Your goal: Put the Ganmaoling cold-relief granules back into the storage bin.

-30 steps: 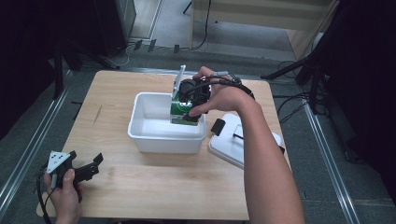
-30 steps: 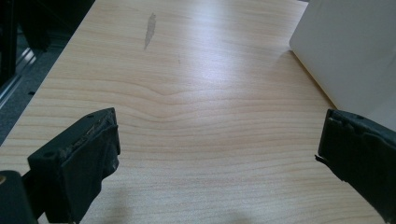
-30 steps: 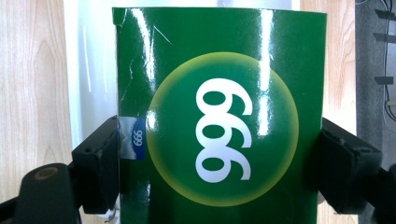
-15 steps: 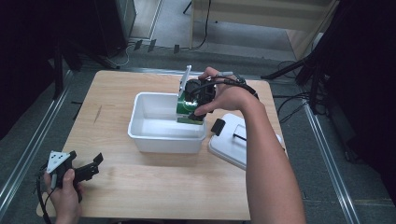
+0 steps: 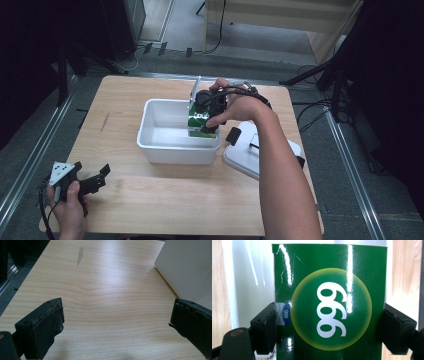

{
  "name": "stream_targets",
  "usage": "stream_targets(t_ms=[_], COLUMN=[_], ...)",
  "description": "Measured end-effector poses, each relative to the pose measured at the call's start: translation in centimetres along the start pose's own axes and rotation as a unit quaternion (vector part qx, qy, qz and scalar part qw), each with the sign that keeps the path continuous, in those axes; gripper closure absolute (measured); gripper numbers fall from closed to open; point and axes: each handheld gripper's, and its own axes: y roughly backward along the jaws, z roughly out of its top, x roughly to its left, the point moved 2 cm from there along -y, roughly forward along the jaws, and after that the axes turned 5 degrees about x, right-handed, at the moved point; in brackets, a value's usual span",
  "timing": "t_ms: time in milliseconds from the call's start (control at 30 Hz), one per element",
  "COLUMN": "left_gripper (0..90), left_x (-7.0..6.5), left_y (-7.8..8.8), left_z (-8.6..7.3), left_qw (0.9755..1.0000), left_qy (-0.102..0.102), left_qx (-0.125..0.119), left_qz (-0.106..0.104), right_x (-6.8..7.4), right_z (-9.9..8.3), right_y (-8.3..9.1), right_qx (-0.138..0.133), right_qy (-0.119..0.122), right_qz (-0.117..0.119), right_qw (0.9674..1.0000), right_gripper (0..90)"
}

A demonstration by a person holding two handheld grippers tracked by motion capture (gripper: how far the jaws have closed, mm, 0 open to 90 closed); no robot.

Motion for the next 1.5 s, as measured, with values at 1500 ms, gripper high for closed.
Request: stream_targets(t_ms=[1500], left_gripper=[0.0], left_x=[0.3], left_y=[0.0], left_z=[0.0], left_qw=[0.9999], left_qy=[0.009], left_qx=[-0.001], left_qz=[-0.006], right_x=[0.7], right_z=[0.1], right_y=[-6.9], right_qx=[0.074], right_qy=[-0.021], right_qz=[0.056], right_qw=[0.9954], right_gripper=[15.2])
